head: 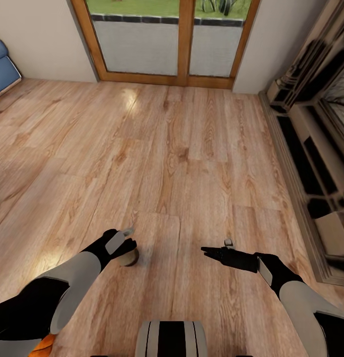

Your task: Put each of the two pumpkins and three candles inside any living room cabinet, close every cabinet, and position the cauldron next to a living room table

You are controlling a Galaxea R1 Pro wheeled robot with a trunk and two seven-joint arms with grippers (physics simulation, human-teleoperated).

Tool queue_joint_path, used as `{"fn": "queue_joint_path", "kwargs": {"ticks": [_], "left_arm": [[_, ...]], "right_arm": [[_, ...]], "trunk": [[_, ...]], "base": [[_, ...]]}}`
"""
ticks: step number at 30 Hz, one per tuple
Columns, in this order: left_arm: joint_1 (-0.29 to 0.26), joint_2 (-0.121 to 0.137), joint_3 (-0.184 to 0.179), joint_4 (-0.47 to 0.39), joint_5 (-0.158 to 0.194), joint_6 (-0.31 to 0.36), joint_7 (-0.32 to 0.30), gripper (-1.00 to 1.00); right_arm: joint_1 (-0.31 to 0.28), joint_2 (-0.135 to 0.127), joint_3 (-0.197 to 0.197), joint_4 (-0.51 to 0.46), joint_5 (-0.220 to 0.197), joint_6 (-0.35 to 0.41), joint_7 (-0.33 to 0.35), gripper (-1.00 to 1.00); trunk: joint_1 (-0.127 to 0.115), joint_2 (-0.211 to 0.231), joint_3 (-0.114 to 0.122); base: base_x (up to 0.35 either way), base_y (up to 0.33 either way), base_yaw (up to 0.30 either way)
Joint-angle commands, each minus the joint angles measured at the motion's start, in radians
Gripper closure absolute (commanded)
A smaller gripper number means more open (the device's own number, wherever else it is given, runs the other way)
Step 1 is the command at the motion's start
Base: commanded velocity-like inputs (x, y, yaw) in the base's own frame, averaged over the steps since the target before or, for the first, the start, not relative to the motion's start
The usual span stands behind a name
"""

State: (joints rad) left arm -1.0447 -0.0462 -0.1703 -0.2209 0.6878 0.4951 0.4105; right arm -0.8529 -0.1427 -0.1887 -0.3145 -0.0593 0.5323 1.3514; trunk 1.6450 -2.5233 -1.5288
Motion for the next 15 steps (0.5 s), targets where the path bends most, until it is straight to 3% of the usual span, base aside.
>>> {"fn": "queue_joint_path", "kwargs": {"ticks": [1,15], "left_arm": [[0.000,0.000,0.000,-0.001,-0.001,0.000,0.000,1.00],[-0.003,-0.006,0.002,-0.059,0.000,0.022,0.008,1.00]], "right_arm": [[0.000,0.000,0.000,0.000,0.000,0.000,0.000,-1.00],[0.000,-0.002,0.000,0.000,0.000,0.000,0.000,-1.00]], "trunk": [[0.000,0.000,0.000],[0.000,0.000,0.000]], "base": [[0.000,0.000,0.000],[0.000,0.000,0.000]]}}
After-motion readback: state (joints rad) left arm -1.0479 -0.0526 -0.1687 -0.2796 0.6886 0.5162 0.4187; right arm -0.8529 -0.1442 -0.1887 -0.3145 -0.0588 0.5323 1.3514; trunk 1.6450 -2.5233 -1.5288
